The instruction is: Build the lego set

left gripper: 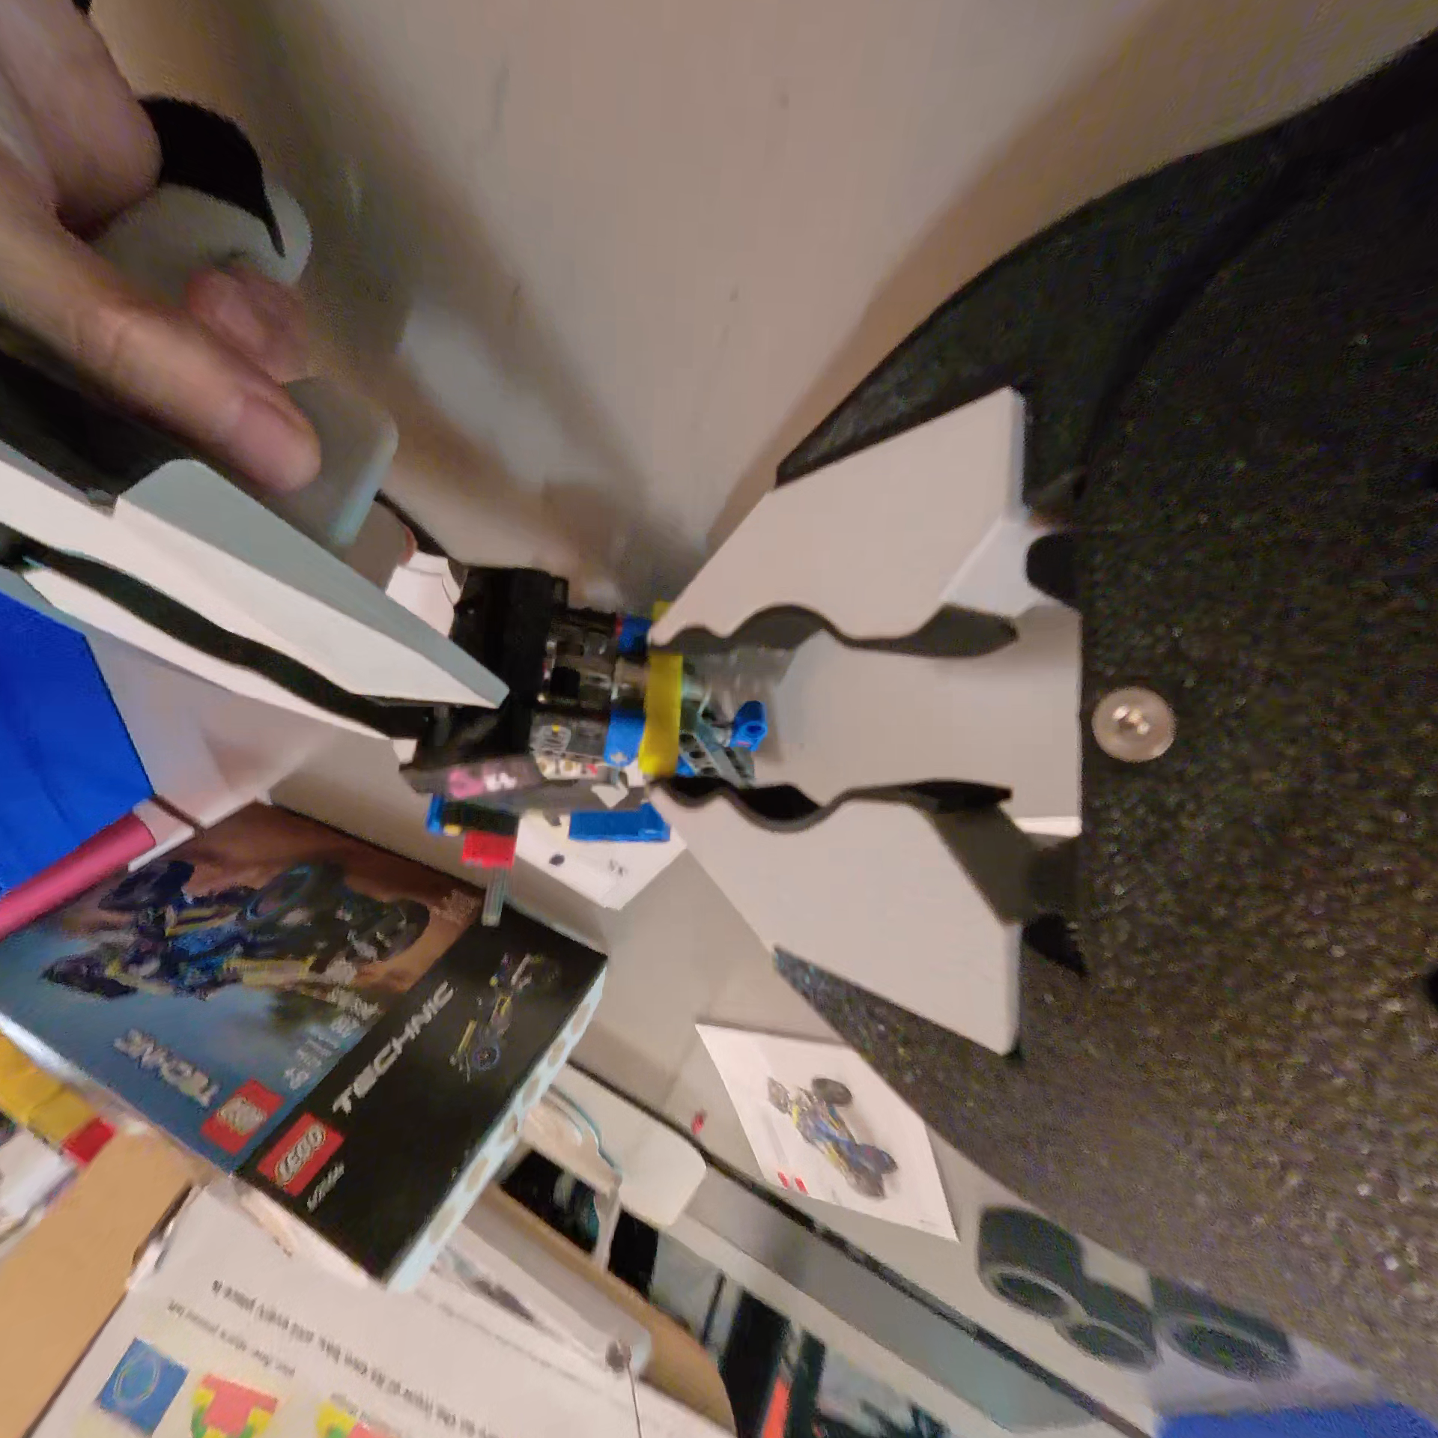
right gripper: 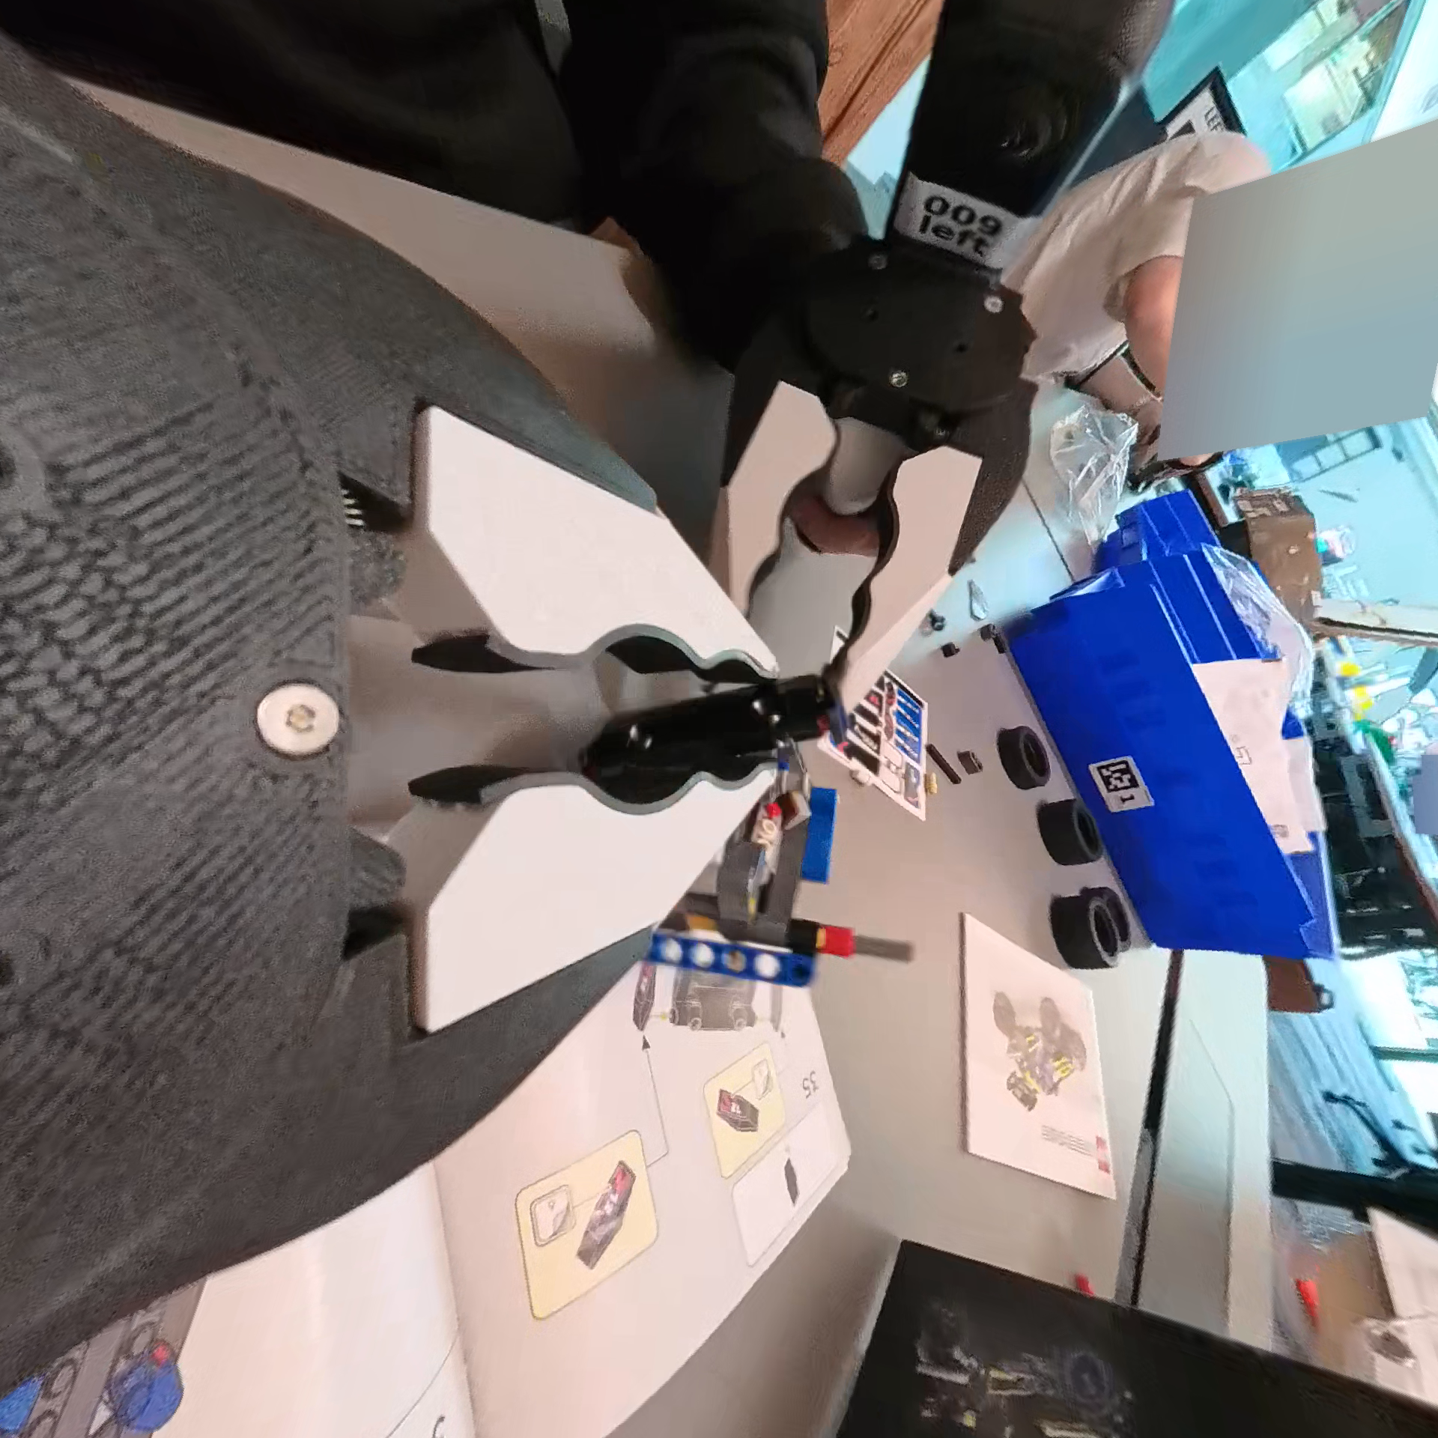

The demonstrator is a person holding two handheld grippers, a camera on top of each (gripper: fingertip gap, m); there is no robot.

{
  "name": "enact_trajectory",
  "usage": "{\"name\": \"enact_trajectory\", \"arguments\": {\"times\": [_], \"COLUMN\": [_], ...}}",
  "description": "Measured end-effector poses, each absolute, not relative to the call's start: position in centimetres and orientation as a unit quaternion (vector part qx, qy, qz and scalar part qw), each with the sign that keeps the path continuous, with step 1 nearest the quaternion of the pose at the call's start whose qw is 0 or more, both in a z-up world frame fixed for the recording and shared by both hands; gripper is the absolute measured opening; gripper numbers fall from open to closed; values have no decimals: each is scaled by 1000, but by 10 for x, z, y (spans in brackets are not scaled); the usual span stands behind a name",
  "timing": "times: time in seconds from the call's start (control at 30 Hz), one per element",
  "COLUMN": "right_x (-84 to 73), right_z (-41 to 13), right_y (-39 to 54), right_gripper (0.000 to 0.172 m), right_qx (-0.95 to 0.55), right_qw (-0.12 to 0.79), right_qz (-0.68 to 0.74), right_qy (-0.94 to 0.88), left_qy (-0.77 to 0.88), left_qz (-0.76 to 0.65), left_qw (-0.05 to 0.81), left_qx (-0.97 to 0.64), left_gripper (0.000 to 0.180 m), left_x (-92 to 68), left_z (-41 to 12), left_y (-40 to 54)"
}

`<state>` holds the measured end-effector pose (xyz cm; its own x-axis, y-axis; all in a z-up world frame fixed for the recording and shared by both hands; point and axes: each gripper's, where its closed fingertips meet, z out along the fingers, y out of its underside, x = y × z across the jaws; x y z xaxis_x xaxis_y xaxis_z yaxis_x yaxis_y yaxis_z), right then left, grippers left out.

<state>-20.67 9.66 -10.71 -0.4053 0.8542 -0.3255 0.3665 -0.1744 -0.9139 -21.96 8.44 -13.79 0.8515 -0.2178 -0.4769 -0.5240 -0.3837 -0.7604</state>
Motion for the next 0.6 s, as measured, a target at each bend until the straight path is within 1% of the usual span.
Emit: {"name": "enact_trajectory", "arguments": {"times": [0.03, 0.2, 0.23, 0.3, 0.37, 0.43, 0.47, 0.5, 0.53, 0.6], "right_x": [-207, -206, -203, -192, -176, -161, -153, -146, -140, -131], "right_z": [-109, -108, -108, -105, -95, -87, -85, -85, -86, -97], "right_y": [97, 105, 107, 106, 97, 90, 86, 84, 81, 76], "right_gripper": [18, 31, 32, 40, 49, 51, 52, 57, 64, 65], "right_qx": [-506, -500, -486, -432, -368, -311, -286, -269, -257, -232], "right_qw": [202, 210, 221, 243, 247, 261, 264, 265, 264, 262], "right_qz": [578, 578, 568, 559, 581, 596, 599, 601, 601, 577], "right_qy": [-607, -609, -626, -664, -683, -693, -700, -704, -710, -739], "left_qy": [230, 160, 141, 88, 22, -50, -67, -74, -83, -94], "left_qz": [128, -27, -71, -181, -310, -448, -507, -555, -583, -589], "left_qw": [505, 507, 513, 517, 509, 476, 445, 412, 383, 343], "left_qx": [-822, -846, -844, -832, -803, -755, -735, -719, -712, -725], "left_gripper": [20, 8, 6, 4, 4, 4, 4, 4, 4, 4], "left_x": [-218, -208, -203, -192, -183, -174, -166, -158, -153, -148], "left_z": [-139, -129, -124, -109, -93, -78, -76, -76, -81, -99], "left_y": [86, 90, 90, 86, 81, 74, 67, 60, 57, 54]}}
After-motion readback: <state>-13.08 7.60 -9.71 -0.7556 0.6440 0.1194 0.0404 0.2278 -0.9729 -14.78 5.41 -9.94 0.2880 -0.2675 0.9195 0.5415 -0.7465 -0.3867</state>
